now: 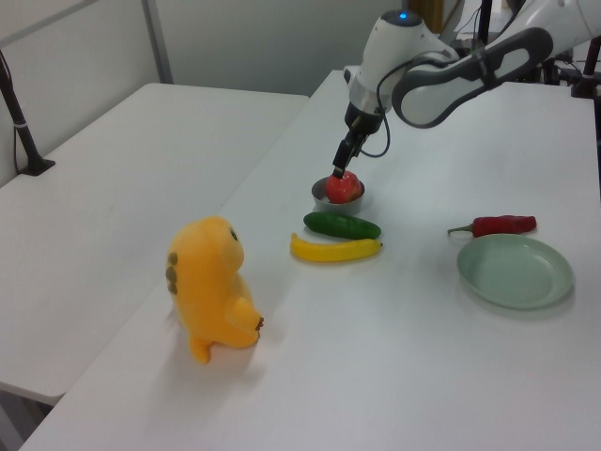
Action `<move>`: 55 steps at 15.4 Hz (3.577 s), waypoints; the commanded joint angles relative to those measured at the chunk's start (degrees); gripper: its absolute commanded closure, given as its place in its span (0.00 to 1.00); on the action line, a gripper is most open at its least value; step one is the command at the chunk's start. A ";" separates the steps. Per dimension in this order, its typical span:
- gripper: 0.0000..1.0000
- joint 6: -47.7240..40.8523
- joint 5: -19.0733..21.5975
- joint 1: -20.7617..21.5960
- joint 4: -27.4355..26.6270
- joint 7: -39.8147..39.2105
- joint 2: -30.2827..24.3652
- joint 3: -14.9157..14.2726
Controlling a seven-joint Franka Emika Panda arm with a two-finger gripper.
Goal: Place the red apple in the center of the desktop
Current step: 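Close the gripper around the red apple, then lift the apple out of the bowl and carry it toward the plate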
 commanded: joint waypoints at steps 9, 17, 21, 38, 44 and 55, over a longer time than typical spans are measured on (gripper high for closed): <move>0.00 1.09 -1.31 1.47 0.67 1.41 2.03 -0.48; 0.00 3.02 -1.84 1.56 0.67 1.24 3.62 -0.48; 0.25 3.11 -2.45 2.26 0.58 1.50 4.06 -0.48; 0.61 2.41 -2.89 0.24 -7.40 0.98 -8.49 0.05; 0.61 1.45 -2.80 0.50 -18.31 -0.43 -18.78 0.05; 0.61 -10.25 -2.89 -0.90 -21.75 -5.62 -19.68 -0.48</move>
